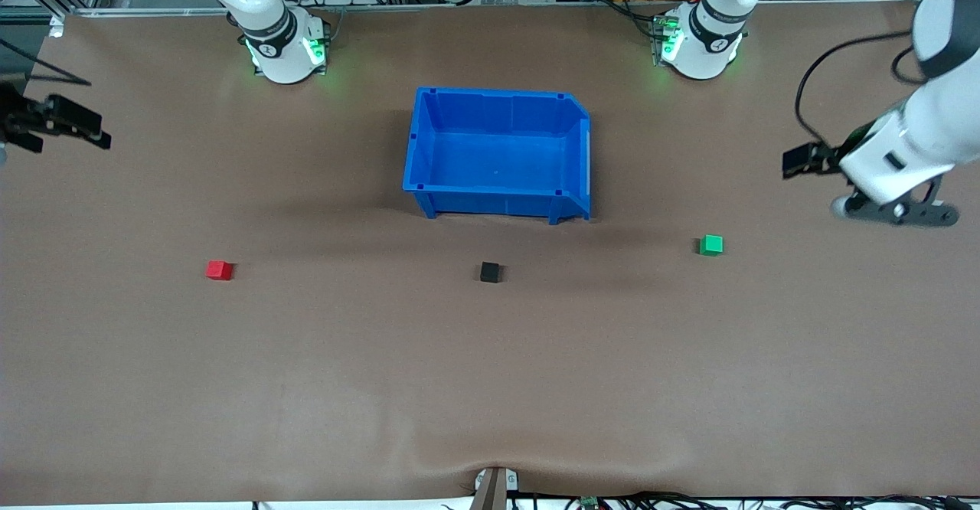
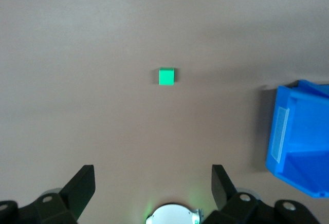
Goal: Attach green and red cubes to black cube
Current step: 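Grasp the red cube with the right gripper while the left gripper reaches the green cube, then carry the red cube toward the black cube while the left gripper lifts the green cube, then place the red cube against the black cube and open the right gripper, then lower the green cube against the black cube while the right gripper withdraws, then open the left gripper and lift it off the green cube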
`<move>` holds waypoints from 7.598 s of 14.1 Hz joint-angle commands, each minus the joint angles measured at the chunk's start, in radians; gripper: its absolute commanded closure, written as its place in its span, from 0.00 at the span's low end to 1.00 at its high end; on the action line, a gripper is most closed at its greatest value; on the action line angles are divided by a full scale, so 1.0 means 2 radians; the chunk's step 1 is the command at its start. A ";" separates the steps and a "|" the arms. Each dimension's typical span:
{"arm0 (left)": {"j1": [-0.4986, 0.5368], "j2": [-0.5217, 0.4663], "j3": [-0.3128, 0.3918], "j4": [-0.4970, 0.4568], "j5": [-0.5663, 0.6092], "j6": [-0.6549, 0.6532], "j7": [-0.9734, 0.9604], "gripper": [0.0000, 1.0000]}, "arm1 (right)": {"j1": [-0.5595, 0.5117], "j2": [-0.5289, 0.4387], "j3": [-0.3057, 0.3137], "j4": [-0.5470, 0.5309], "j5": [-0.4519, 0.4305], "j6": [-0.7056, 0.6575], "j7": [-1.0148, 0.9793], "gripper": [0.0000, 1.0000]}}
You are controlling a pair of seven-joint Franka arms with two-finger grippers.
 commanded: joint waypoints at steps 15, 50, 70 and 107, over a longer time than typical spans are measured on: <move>-0.009 0.035 0.000 -0.223 0.001 0.299 -0.040 0.00 | -0.047 0.342 0.004 0.009 0.049 0.183 0.019 0.00; 0.000 0.152 0.000 -0.272 0.077 0.475 -0.079 1.00 | 0.265 0.415 0.011 0.035 0.362 0.431 0.795 1.00; -0.202 0.320 -0.034 0.053 0.006 0.380 -0.995 1.00 | 0.282 0.400 -0.010 0.032 0.302 0.465 0.848 0.00; -0.255 0.351 -0.019 0.097 -0.028 0.426 -1.037 0.00 | 0.036 -0.017 -0.092 0.020 -0.007 -0.019 -0.004 0.00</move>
